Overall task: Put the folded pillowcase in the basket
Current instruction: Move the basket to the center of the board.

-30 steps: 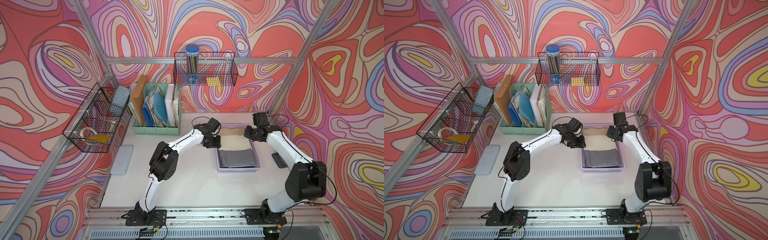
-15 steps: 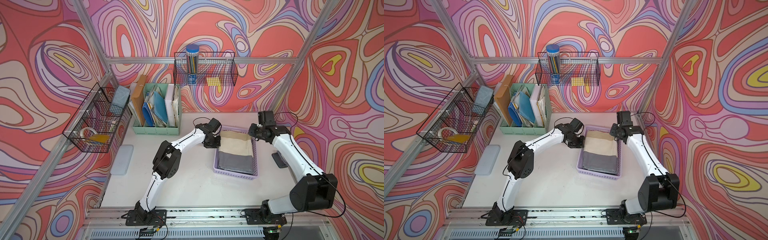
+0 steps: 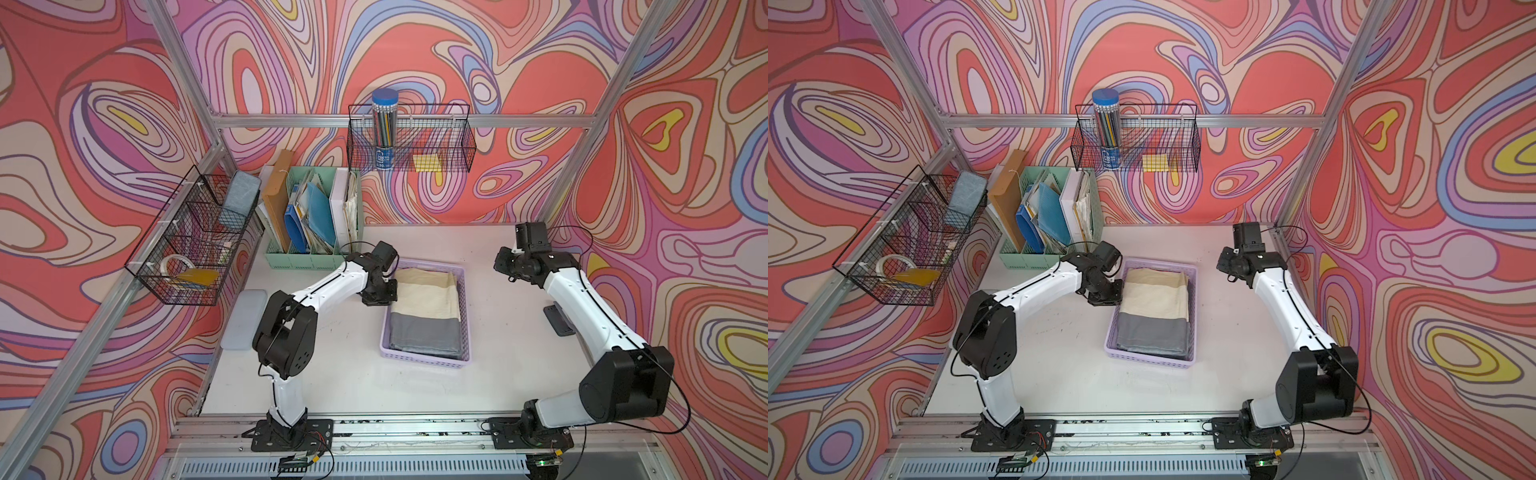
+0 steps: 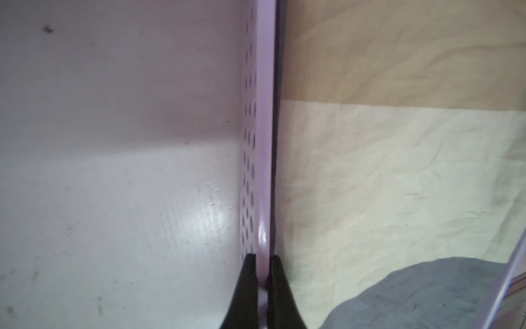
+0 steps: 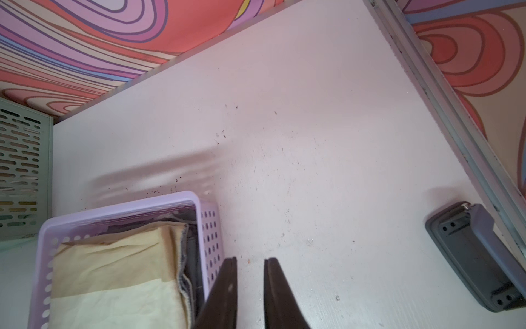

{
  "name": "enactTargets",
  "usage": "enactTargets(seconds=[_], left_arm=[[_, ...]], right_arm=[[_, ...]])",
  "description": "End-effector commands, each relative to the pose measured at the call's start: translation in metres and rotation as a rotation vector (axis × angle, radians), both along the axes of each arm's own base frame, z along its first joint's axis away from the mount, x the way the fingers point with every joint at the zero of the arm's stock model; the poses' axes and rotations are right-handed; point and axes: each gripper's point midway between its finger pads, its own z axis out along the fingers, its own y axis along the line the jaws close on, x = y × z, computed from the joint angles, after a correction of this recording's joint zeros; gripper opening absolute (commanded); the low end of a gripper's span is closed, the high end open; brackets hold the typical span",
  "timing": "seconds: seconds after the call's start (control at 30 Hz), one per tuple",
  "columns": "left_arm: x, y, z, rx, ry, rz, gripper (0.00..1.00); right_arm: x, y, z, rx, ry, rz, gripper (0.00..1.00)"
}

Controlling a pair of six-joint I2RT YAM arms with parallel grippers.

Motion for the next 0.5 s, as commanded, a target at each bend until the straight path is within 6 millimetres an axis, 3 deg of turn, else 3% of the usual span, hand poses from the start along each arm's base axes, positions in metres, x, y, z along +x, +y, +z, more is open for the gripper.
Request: enactTargets(seconds=[0.0,0.13,0.3,0.4,0.47], left_arm=[[-0.003,0.021,0.014,0.028,-0.049,0.025,0.0],[-0.011,0.024,0.007,0.008,-0.04,0.056,0.0],[-0.004,0.022,-0.003,0.036,-0.031,0.024,0.0],[0.001,0.017,-0.01,0.04,-0.017,-0.012,0.06],[0.002,0.013,-0.013,0.036,-0.006,-0.028,0.18]], right_arm=[[0.002,0.003,-0.008,0.019,0.011,0.005,0.2],[0.001,0.002,-0.005,0.02,0.009,-0.006,0.24],[0.0,0.004,0.002,0.031,-0.006,0.0,0.28],[-0.002,0.003,0.007,0.019,-0.01,0.002,0.29],[-0.003,0.002,0.009,0.012,-0.012,0.004,0.3]])
